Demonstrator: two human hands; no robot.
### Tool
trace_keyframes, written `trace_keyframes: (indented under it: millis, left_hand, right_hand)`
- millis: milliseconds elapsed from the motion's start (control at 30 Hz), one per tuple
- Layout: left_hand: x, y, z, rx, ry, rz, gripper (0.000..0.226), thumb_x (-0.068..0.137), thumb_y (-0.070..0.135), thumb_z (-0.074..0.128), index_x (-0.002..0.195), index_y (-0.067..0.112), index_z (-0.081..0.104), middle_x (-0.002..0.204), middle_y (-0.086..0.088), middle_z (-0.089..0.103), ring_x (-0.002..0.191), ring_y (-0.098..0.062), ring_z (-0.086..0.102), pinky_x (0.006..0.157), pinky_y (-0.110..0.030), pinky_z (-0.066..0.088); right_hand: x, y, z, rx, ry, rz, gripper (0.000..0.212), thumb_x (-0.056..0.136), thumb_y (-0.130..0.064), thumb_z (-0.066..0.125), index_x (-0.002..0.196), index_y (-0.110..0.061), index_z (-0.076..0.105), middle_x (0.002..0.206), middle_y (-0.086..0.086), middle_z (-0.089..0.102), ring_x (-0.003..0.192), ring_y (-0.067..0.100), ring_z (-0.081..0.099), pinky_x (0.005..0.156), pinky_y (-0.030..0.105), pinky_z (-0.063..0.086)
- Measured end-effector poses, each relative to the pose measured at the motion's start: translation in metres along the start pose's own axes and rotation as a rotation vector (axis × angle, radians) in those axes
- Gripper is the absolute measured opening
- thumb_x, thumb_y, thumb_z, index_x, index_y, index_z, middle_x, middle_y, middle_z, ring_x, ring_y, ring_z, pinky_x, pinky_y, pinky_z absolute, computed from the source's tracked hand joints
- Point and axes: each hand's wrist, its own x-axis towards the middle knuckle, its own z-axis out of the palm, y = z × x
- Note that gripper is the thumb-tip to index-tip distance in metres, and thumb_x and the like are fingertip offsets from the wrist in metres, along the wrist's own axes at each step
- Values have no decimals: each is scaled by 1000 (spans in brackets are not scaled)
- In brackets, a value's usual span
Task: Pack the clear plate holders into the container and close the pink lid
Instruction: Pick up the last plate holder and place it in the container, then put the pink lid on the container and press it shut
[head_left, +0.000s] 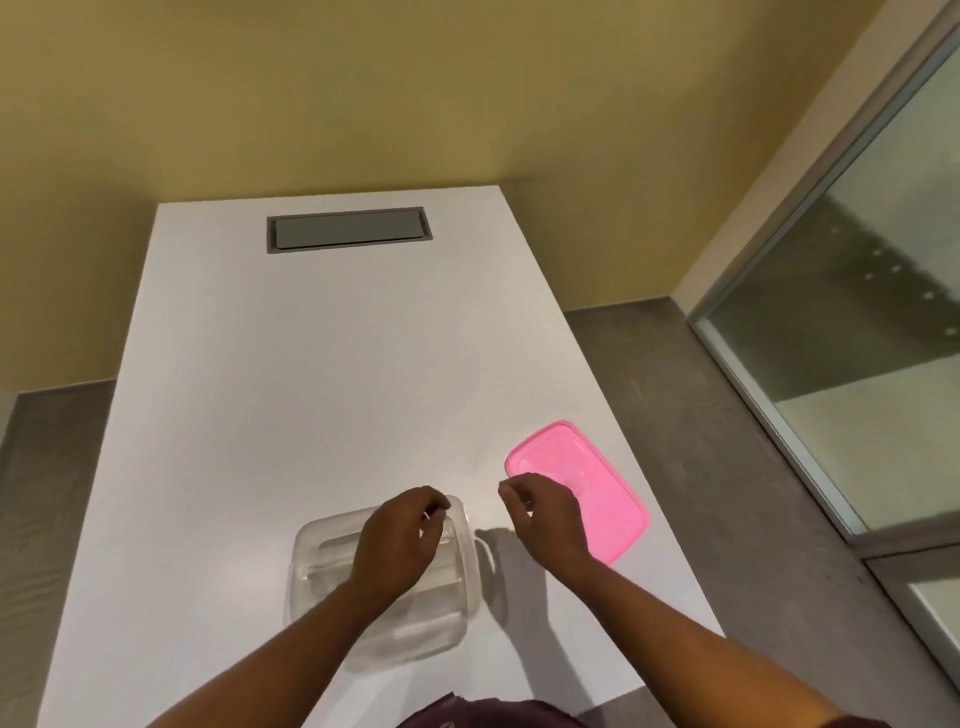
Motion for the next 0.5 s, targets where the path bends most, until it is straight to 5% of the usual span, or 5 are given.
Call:
trace_keyframes:
  millis: [100, 233, 400, 500]
  left_hand:
    - [16, 37, 28, -121, -65, 14, 11, 90, 24, 62, 93, 31, 69, 82, 18, 71, 76, -1, 66, 71, -24, 54]
    - [36, 82, 72, -355, -153, -106, 14, 90, 17, 63, 96, 27, 72, 87, 11, 74, 81, -6, 70, 75, -26, 57]
    - [54, 107, 129, -323, -387, -416, 48, 93, 30, 64, 136, 12, 53, 133, -7, 62, 119, -25, 61, 103, -36, 48]
    - [52, 111, 153, -248, -465, -458, 62, 94, 30, 64, 145, 5, 39, 146, -13, 51, 131, -28, 51, 98, -27, 39]
  right_hand:
    - [-1, 35, -25, 1, 25, 110, 12, 98, -32, 64, 99, -26, 75, 90, -18, 71, 83, -2, 66, 82, 29, 59]
    - [1, 78, -55, -54, -54, 283, 30, 96, -33, 69, 125, -22, 68, 127, -6, 70, 111, 10, 66, 98, 26, 49]
    - [10, 121, -84, -190, -209, 430, 56, 95, -36, 67, 146, -21, 50, 153, 3, 46, 136, 23, 51, 109, 39, 45]
    - [14, 140, -94, -215, -268, 458, 66, 91, -34, 70, 149, -17, 43, 154, 6, 42, 141, 26, 43, 113, 44, 42]
